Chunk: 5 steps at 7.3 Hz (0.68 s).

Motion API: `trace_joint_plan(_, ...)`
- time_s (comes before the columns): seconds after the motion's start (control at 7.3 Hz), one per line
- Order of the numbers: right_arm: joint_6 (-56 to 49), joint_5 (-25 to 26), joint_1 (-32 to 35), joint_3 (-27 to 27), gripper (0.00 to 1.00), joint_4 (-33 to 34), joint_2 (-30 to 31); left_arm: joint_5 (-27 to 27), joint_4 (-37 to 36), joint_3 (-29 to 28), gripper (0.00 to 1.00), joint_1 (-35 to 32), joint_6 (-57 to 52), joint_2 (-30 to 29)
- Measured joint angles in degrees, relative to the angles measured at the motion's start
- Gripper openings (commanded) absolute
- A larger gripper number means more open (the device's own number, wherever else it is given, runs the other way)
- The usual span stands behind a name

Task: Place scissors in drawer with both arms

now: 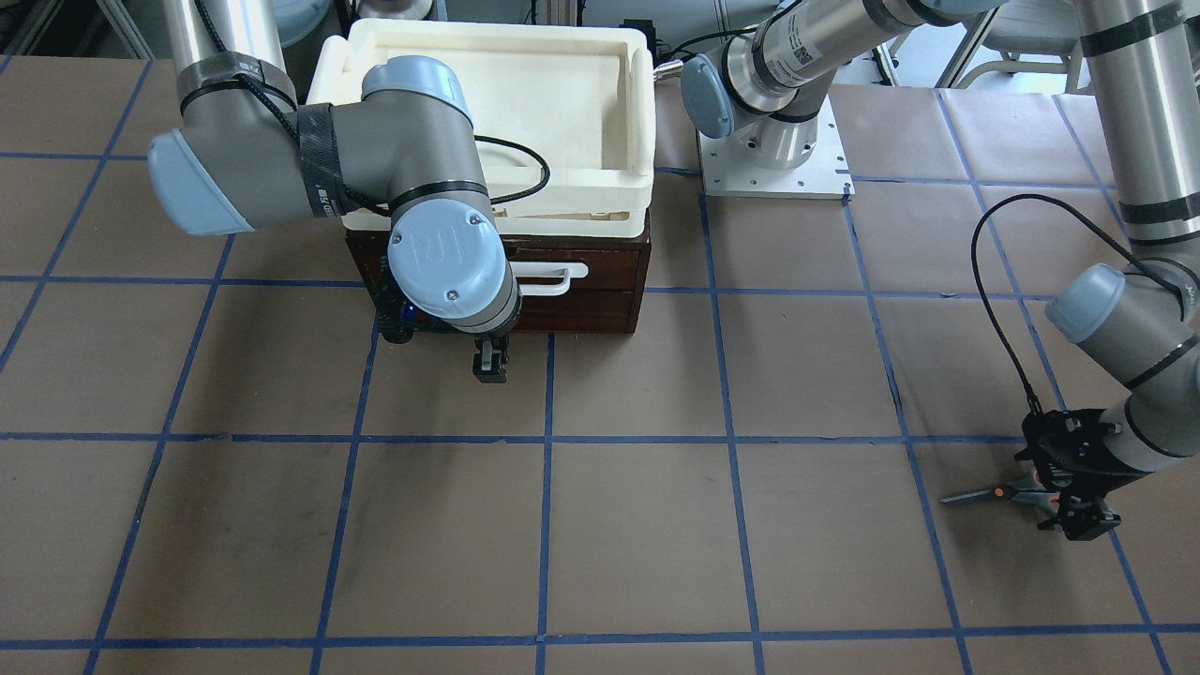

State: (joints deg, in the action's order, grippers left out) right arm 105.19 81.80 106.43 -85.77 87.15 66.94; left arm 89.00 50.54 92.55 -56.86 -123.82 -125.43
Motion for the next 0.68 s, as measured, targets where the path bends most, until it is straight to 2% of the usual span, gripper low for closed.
trace_joint_plan(0.27, 0.09, -0.08, 0.13, -0.01, 1.0, -0.78, -0.19, -0.03, -0.24, 0.21, 0.89, -0.01, 0.23, -0.28)
trace_joint_plan(0.41, 0.19, -0.07, 0.16, -0.01, 1.0, -1.33, -0.24, 0.0, -0.26, 0.24, 0.71, -0.01, 0.34, -0.28)
trace_joint_plan(0.55, 0.4, -0.06, 0.17, -0.01, 1.0, -1.73, -0.31, 0.1, -0.29, 0.26, 0.66, -0.1, 0.5, -0.24)
trace_joint_plan(0.68, 0.67, -0.07, 0.18, -0.09, 1.0, -1.94, -0.38, 0.3, -0.32, 0.26, 0.66, -0.25, 0.65, -0.18)
